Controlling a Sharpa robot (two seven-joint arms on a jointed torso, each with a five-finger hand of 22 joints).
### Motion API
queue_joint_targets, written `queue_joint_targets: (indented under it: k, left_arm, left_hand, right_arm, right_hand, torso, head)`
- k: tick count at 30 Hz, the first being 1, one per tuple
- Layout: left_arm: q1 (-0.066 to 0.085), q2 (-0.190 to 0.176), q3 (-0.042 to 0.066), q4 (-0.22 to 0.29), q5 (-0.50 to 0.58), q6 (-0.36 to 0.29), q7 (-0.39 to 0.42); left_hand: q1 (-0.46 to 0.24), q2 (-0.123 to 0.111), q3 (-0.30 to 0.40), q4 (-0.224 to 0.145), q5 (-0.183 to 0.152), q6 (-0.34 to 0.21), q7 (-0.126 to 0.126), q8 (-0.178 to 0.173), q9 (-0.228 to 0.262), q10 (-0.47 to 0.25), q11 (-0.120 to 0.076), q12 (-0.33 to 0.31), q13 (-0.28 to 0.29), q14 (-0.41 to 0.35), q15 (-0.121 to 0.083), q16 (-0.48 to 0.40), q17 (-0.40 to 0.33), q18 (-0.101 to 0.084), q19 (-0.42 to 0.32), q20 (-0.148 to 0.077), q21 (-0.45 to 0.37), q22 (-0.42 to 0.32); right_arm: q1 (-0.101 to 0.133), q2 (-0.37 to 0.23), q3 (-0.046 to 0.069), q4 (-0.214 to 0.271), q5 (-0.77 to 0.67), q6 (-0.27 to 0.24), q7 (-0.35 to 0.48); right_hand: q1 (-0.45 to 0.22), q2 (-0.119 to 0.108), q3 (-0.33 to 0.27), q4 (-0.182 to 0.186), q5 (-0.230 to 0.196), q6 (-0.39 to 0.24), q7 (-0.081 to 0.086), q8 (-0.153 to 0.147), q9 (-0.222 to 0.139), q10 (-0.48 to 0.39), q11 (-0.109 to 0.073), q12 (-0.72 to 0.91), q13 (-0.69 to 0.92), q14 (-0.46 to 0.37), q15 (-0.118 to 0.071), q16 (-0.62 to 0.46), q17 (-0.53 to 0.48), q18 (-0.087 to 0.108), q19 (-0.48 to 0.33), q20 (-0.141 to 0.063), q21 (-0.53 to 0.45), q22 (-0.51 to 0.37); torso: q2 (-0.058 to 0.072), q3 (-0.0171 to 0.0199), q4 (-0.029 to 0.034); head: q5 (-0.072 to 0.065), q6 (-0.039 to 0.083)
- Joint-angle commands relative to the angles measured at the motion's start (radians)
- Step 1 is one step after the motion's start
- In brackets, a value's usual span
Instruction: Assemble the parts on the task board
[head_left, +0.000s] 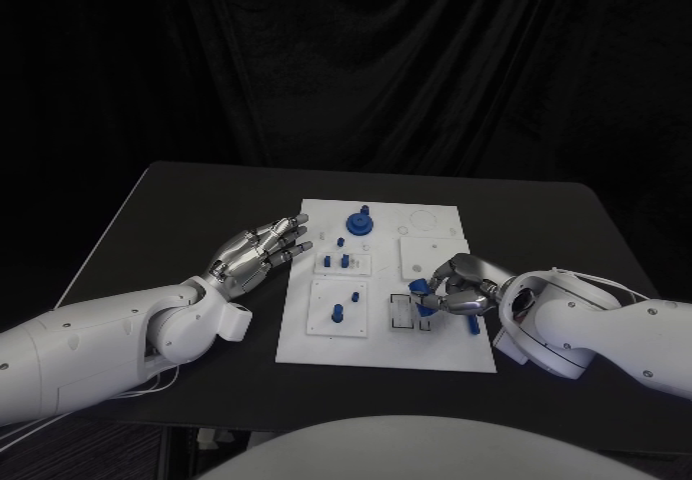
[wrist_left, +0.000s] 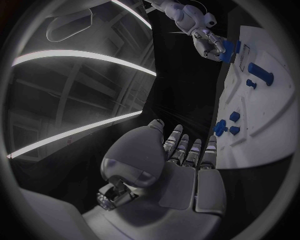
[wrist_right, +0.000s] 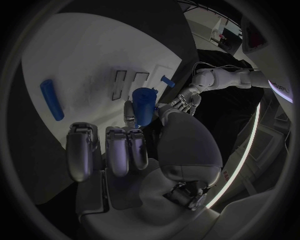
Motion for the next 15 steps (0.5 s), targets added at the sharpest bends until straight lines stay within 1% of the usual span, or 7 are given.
queue_joint_targets:
  k: [1,4,5,6,9,11,15]
  left_arm:
    - [-0.002,0.003,0.001,0.001,0.004,0.013,0.011]
    - [-0.002,0.003,0.001,0.0,0.004,0.014,0.01]
    - [-0.002,0.003,0.001,0.0,0.004,0.014,0.01]
    - [-0.002,0.003,0.001,-0.001,0.004,0.014,0.01]
    - [-0.002,0.005,0.001,-0.002,0.004,0.015,0.009]
    - [-0.002,0.007,0.001,-0.004,0.004,0.016,0.009]
    - [-0.002,0.007,0.001,-0.004,0.004,0.016,0.009]
  left_hand:
    - [0.01,0.003,0.007,-0.003,0.008,-0.005,0.002,0.003,0.0,0.002,0.008,0.004,0.002,0.001,0.004,0.001,0.001,0.01,0.001,0.006,0.001,-0.002]
    - [0.01,0.003,0.007,-0.003,0.008,-0.005,0.002,0.003,0.0,0.002,0.008,0.004,0.002,0.001,0.004,0.001,0.001,0.01,0.001,0.006,0.001,-0.002]
    - [0.01,0.003,0.008,-0.003,0.009,-0.005,0.002,0.003,0.0,0.002,0.008,0.004,0.002,0.001,0.004,0.001,0.001,0.01,0.001,0.006,0.001,-0.002]
    - [0.011,0.003,0.009,-0.003,0.009,-0.005,0.002,0.003,0.0,0.002,0.008,0.004,0.002,0.001,0.004,0.001,0.001,0.01,0.001,0.006,0.001,-0.002]
    - [0.011,0.003,0.009,-0.003,0.009,-0.005,0.002,0.003,0.0,0.002,0.008,0.004,0.002,0.001,0.004,0.001,0.001,0.01,0.001,0.006,0.001,-0.002]
    - [0.011,0.003,0.009,-0.003,0.009,-0.005,0.002,0.003,0.0,0.002,0.008,0.004,0.002,0.001,0.004,0.001,0.001,0.01,0.001,0.006,0.001,-0.002]
    - [0.011,0.003,0.009,-0.003,0.009,-0.005,0.002,0.003,0.0,0.002,0.008,0.004,0.002,0.001,0.004,0.001,0.001,0.01,0.001,0.006,0.001,-0.002]
  right_arm:
    - [-0.001,0.009,0.0,-0.011,0.04,0.059,-0.02]
    - [-0.005,0.018,-0.001,-0.02,0.041,0.075,-0.028]
    - [-0.006,0.021,-0.001,-0.023,0.042,0.077,-0.029]
    - [-0.007,0.024,-0.001,-0.026,0.042,0.079,-0.029]
    - [-0.01,0.033,-0.001,-0.034,0.042,0.079,-0.027]
    - [-0.011,0.039,-0.001,-0.04,0.043,0.075,-0.025]
    - [-0.011,0.039,-0.001,-0.04,0.043,0.075,-0.025]
  right_hand:
    - [-0.022,0.0,0.065,-0.059,-0.019,-0.01,0.004,0.004,0.096,0.102,0.005,0.003,0.263,0.105,0.004,0.003,0.263,-0.004,0.053,-0.002,-0.008,0.227]
    - [-0.033,0.002,0.054,-0.049,-0.028,-0.012,0.007,0.001,0.094,0.102,0.007,0.003,0.263,0.105,0.006,0.003,0.263,-0.002,0.05,0.0,-0.012,0.226]
    - [-0.042,0.005,0.045,-0.04,-0.045,-0.012,0.008,-0.002,0.093,0.102,0.009,0.003,0.263,0.105,0.008,0.003,0.263,-0.002,0.048,0.002,-0.015,0.225]
    - [-0.042,0.005,0.045,-0.04,-0.045,-0.012,0.008,-0.002,0.093,0.102,0.009,0.003,0.263,0.105,0.008,0.003,0.263,-0.002,0.048,0.002,-0.015,0.225]
    - [-0.055,0.012,0.028,-0.026,-0.067,-0.012,0.011,-0.007,0.09,0.102,0.011,0.003,0.263,0.105,0.01,0.003,0.263,0.0,0.046,0.004,-0.019,0.223]
    - [-0.065,0.02,0.01,-0.013,-0.102,-0.011,0.012,-0.012,0.087,0.102,0.013,0.003,0.263,0.105,0.011,0.003,0.263,0.001,0.043,0.006,-0.024,0.221]
    - [-0.065,0.02,0.01,-0.013,-0.102,-0.011,0.012,-0.012,0.087,0.102,0.013,0.003,0.263,0.105,0.011,0.003,0.263,0.001,0.043,0.006,-0.024,0.221]
  torso:
    - [0.0,-0.0007,-0.0012]
    - [0.001,0.0007,-0.0024]
    - [0.001,0.0007,-0.003]
    - [0.0,0.0004,-0.0023]
    - [0.0,0.0007,-0.0016]
    - [0.001,0.0011,-0.0017]
    - [0.001,0.0011,-0.0017]
  head:
    - [0.005,0.0]
    - [0.007,0.0]
    - [0.008,0.0]
    - [0.007,0.0]
    - [0.005,0.0]
    - [0.006,0.0]
    - [0.006,0.0]
